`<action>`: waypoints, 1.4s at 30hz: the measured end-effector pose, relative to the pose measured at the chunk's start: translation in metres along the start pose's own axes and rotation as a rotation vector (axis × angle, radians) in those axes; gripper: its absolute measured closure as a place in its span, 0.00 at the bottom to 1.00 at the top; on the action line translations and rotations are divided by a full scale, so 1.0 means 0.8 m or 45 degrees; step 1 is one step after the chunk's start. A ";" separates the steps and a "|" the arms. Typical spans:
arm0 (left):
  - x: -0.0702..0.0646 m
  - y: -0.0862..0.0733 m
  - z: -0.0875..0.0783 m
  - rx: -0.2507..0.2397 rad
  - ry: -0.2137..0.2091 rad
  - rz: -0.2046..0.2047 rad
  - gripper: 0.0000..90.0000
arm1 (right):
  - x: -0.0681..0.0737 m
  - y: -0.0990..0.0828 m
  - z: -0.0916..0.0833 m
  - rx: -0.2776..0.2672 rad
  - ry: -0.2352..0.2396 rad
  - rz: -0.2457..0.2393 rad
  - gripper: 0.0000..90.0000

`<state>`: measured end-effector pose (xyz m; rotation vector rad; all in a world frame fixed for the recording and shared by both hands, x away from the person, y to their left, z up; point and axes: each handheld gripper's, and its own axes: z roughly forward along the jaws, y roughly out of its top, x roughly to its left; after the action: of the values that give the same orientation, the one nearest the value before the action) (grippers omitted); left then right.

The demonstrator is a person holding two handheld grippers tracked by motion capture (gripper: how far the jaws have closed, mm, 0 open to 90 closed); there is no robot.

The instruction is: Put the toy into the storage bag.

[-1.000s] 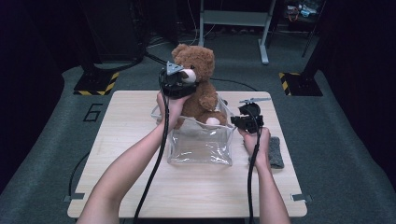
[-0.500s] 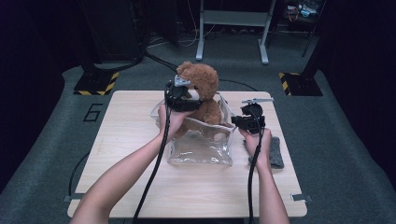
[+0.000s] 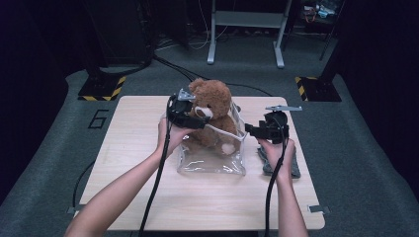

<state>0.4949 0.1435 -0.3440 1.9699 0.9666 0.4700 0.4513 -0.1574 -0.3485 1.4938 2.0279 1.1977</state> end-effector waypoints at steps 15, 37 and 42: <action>0.037 -0.038 -0.074 -0.113 0.040 -0.044 0.14 | -0.012 -0.056 -0.041 -0.025 -0.040 -0.072 0.08; 0.107 -0.205 -0.143 -0.066 0.222 -0.206 0.14 | -0.006 -0.183 -0.013 0.078 -0.085 -0.111 0.01; 0.115 -0.253 -0.138 -0.008 0.243 -0.270 0.14 | -0.003 -0.213 0.004 0.109 -0.076 -0.112 0.01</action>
<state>0.3920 0.3399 -0.4550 1.8153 1.2774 0.5459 0.3509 -0.1733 -0.4853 1.4449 2.1058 1.0321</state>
